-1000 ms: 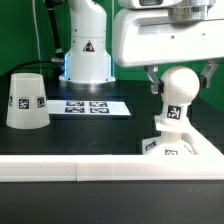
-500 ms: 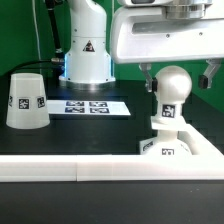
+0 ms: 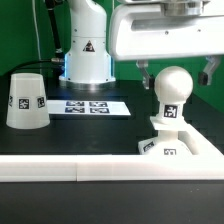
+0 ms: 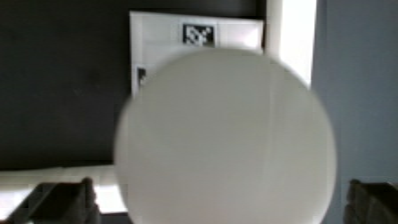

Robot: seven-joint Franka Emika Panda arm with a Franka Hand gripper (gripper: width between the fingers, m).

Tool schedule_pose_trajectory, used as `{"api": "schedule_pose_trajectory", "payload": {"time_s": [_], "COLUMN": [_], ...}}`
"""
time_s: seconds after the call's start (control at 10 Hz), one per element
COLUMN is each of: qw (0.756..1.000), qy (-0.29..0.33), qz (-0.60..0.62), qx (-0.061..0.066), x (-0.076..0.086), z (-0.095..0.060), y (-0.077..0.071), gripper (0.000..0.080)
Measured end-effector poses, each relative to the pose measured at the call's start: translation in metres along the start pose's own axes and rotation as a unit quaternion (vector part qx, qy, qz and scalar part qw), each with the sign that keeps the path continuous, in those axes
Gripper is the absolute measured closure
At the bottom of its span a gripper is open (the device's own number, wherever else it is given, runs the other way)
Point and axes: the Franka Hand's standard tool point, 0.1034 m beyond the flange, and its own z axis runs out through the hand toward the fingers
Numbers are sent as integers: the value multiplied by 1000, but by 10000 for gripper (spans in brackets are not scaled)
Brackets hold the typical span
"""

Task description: Assemble lamp

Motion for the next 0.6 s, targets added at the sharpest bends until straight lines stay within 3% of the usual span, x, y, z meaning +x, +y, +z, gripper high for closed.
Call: {"api": "schedule_pose_trajectory", "payload": {"time_s": [0.3,0.5,0.6], "qw": [1000,1000,1000], "qy": [12,24,25], "qz": [0,-4,-4], "qx": [-2,-6,-7], "x": [-46,-74,-78], "z": [-21,-26,-24], "y": [8,29,37], "gripper": [100,100,100]}}
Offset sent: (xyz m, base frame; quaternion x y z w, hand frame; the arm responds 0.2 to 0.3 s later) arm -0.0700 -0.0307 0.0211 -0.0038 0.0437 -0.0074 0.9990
